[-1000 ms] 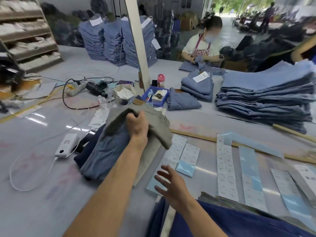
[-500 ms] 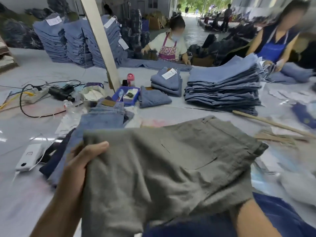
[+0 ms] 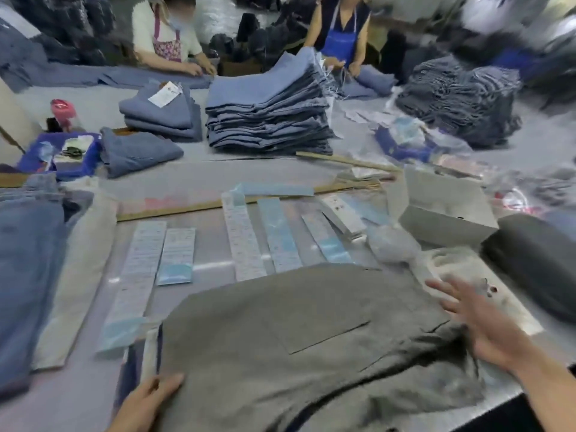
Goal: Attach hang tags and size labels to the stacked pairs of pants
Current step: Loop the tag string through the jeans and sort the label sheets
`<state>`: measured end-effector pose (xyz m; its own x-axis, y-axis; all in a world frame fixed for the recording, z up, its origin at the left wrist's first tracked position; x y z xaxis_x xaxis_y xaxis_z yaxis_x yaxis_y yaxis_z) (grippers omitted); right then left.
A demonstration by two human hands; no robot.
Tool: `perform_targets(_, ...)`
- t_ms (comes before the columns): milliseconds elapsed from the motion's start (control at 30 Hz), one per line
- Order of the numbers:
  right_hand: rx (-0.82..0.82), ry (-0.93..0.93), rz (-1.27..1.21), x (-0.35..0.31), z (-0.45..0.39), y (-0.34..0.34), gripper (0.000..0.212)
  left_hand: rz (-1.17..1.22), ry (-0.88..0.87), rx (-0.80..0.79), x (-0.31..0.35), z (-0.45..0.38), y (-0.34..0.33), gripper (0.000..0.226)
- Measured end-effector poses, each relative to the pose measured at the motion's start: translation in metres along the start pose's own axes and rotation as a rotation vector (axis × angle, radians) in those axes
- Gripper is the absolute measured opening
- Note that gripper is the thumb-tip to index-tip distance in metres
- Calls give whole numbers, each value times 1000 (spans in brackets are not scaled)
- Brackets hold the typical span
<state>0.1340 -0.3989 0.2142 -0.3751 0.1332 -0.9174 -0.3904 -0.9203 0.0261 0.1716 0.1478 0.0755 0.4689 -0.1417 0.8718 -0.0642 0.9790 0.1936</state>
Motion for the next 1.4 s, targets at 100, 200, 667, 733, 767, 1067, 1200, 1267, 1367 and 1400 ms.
perform_targets(100,15,75,437,1,7,-19,52,-58,96,37,5,-7,-11,66)
perform_targets(200,40,279,704,-28,8,-34,59,-99,39,31,29,-9,-14,63)
perform_targets(667,285,458,1177,-66,14,-19,50,-465,-204,327,31,7,-2,67)
perform_targets(733,398,720,1159,-101,37,-41,51,-595,-563,400,85,16,-21,66)
perform_targets(767,410,794,1154,-108,45,-55,53,-633,-675,378,107,19,-37,66)
perform_targets(1067,34,372,1449,32,28,-121,69,-843,-706,-58,75,13,-158,74)
perform_targets(1200,8,374,1493,34,20,-123,75,-809,-627,62,98,9,-155,63)
perform_targets(1267,-8,356,1490,34,18,-120,76,-682,-616,83,125,5,-163,55)
perform_targets(1367,-6,361,1453,30,19,-117,74,-559,-716,-62,163,5,-204,56)
perform_targets(1400,3,369,1431,29,20,-117,73,-609,-765,-125,168,11,-225,59)
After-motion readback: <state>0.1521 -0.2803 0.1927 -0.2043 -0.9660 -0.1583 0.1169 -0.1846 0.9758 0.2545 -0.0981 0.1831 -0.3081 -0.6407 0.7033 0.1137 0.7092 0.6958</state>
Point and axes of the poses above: each hand's wrist, its own z-axis away from the middle knuckle, its own y-axis out of the back of the hand, x = y × z, the point moved 9 cm from there along -z, towards the middle knuckle, and after that the axes turned 2 degrees about y, right-handed, at the moved point
